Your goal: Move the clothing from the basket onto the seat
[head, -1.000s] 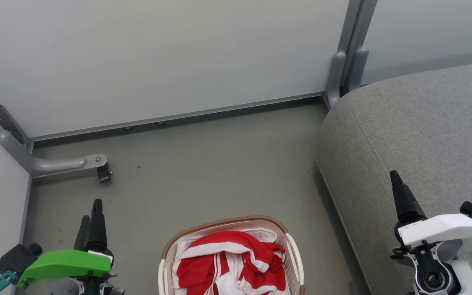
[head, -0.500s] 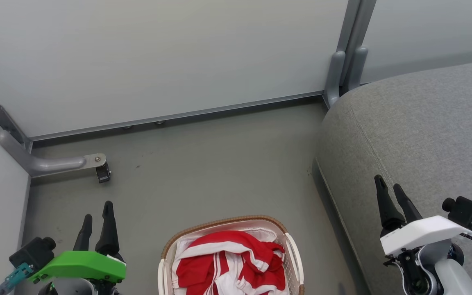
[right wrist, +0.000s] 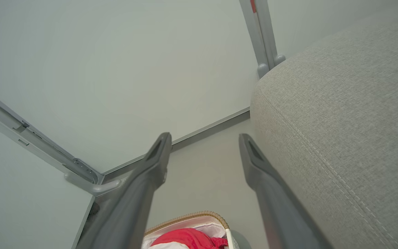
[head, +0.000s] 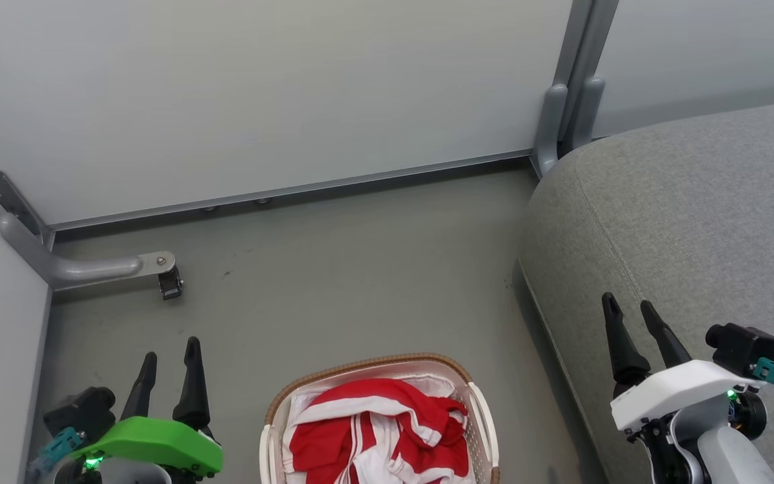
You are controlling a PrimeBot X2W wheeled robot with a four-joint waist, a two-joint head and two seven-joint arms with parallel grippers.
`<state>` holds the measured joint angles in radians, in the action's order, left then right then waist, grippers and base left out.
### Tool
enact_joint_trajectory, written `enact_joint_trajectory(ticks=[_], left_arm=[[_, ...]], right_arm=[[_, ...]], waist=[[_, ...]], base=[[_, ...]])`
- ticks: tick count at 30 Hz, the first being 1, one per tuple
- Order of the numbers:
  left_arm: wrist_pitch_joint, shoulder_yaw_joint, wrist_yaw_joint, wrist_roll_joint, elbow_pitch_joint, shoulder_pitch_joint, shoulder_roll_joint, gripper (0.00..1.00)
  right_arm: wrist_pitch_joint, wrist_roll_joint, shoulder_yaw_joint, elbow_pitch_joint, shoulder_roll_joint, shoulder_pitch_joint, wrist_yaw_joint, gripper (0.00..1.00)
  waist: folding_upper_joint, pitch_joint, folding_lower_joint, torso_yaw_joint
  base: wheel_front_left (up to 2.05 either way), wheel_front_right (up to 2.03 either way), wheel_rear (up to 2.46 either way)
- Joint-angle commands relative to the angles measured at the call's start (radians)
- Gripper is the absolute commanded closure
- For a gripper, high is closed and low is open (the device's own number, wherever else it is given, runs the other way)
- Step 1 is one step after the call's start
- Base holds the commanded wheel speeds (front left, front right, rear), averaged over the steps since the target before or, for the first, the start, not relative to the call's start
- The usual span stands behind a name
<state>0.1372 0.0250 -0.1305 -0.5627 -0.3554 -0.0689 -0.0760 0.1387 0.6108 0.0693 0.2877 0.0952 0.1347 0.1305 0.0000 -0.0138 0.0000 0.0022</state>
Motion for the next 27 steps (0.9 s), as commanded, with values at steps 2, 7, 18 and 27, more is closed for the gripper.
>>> enact_joint_trajectory(ticks=[2,7,18,27], left_arm=[[0.014,0.011,0.0,0.044,0.004,0.003,-0.012,0.0],[0.026,0.013,0.0,0.098,0.008,0.008,-0.012,0.0],[0.052,0.008,0.001,0.209,0.002,0.014,-0.006,0.0],[0.071,0.008,0.001,0.291,-0.003,0.022,0.003,0.0]], right_arm=[[0.014,-0.046,0.004,-0.002,0.009,0.015,0.0,0.0],[0.025,-0.098,0.009,0.007,0.01,0.014,0.0,0.0],[0.051,-0.21,0.019,0.027,0.009,0.015,0.0,0.0],[0.071,-0.282,0.019,0.044,0.003,0.014,0.0,0.0]], waist=[[0.0,0.0,0.0,0.001],[0.0,0.0,0.0,0.001],[0.0,-0.001,0.0,0.002],[0.0,-0.002,0.0,0.004]], base=[[0.0,0.0,0.0],[0.0,0.0,0.0],[0.0,0.0,0.0],[0.0,0.0,0.0]])
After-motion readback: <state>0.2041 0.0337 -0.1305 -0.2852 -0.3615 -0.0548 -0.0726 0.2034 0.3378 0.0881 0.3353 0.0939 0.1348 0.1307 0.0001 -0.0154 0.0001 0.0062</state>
